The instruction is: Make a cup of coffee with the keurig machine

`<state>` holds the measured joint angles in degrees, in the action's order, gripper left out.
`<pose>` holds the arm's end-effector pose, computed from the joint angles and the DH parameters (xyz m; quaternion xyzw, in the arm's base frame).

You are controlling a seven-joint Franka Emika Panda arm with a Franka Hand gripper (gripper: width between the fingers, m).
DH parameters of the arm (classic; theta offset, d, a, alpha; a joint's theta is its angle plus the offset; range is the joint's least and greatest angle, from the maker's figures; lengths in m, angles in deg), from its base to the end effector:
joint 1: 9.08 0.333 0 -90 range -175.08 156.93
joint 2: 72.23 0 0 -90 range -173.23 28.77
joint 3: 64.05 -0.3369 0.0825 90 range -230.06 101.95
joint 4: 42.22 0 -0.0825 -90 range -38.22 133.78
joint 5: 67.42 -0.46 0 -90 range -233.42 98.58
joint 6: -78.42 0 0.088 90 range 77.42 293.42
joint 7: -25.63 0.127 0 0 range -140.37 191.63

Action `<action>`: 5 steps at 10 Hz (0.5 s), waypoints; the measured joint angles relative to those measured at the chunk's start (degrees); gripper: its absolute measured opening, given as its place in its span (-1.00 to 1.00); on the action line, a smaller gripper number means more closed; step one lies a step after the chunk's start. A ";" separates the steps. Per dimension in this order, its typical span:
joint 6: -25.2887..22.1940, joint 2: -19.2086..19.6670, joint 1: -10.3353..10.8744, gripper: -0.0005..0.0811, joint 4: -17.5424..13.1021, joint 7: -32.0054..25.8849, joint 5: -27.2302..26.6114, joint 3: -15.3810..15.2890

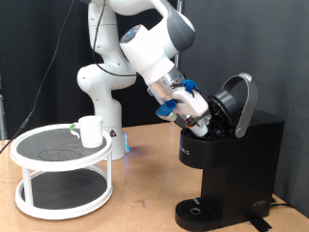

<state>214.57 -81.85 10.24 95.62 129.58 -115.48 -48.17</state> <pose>0.5451 0.0523 0.3493 -0.3678 0.8709 0.2277 0.2335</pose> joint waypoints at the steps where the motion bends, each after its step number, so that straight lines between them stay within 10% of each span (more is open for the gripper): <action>1: 0.00 0.03 -0.05 -0.04 -0.03 0.46 0.07 0.00; 5: 0.00 0.70 -0.02 -0.04 -0.90 5.89 3.00 -0.30</action>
<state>214.57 -81.15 10.21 94.72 135.47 -112.48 -48.48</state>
